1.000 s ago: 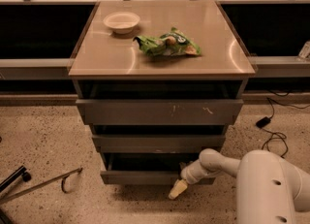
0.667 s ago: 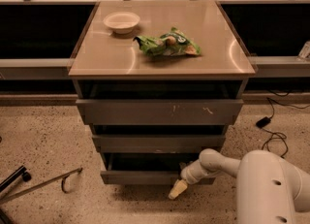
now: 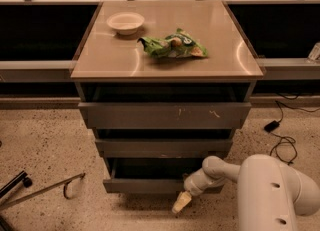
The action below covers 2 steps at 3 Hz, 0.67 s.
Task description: Open bottom drawer
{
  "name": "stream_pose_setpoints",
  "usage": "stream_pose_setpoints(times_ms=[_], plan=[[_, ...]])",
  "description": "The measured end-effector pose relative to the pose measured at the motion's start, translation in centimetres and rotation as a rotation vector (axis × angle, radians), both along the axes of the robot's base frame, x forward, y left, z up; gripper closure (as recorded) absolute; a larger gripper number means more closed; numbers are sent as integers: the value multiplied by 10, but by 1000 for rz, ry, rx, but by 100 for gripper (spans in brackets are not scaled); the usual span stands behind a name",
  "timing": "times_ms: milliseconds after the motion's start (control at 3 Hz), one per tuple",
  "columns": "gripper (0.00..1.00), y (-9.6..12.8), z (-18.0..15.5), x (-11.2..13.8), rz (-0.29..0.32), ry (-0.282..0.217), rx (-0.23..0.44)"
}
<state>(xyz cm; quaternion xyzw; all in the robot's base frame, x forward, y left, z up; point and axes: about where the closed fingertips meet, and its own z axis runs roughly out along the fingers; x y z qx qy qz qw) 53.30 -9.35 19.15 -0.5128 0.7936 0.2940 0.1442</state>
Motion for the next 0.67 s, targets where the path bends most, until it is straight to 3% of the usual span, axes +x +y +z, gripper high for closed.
stream_pose_setpoints(times_ms=[333,667], plan=[[0,0,3,0,0,0,0],[0,1,9,-46,-2,76,31]])
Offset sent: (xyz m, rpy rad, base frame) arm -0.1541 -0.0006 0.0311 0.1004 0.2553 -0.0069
